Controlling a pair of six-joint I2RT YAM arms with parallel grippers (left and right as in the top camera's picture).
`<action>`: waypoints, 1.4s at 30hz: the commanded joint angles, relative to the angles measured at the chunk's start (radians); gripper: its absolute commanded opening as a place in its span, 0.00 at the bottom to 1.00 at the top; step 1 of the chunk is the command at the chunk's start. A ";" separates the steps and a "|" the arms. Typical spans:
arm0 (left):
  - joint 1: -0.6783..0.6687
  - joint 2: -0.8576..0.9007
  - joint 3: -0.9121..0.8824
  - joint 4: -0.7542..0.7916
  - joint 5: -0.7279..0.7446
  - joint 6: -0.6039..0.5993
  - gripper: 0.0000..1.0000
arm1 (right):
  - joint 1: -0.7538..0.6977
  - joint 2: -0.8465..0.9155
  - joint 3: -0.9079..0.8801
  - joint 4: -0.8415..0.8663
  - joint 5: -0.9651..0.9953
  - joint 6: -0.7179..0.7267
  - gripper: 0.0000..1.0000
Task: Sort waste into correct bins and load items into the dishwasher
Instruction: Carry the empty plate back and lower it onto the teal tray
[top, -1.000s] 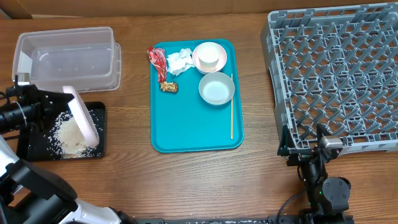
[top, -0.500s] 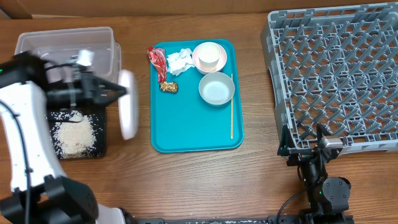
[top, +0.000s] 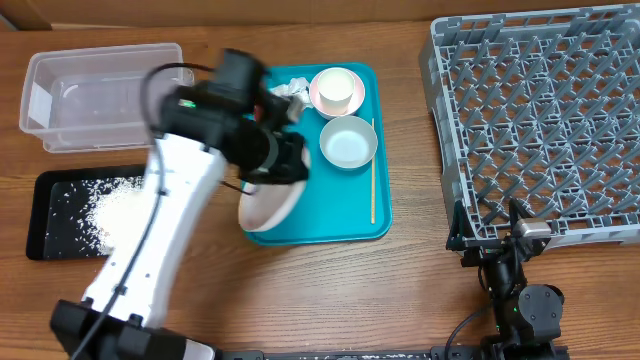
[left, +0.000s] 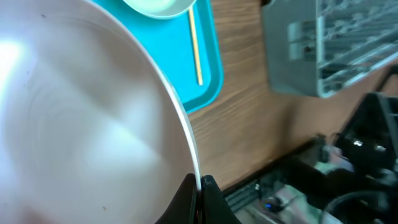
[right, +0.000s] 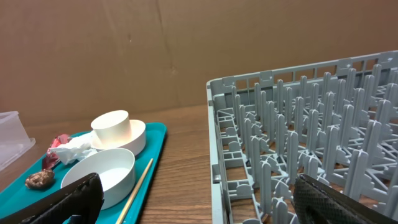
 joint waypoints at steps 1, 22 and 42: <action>-0.103 0.014 0.000 0.022 -0.275 -0.214 0.04 | 0.003 -0.003 -0.010 0.008 0.009 -0.006 1.00; -0.231 0.341 0.000 0.161 -0.395 -0.359 0.04 | 0.003 -0.003 -0.010 0.008 0.009 -0.006 1.00; -0.230 0.449 0.000 0.214 -0.401 -0.360 0.07 | 0.003 -0.003 -0.010 0.008 0.009 -0.006 1.00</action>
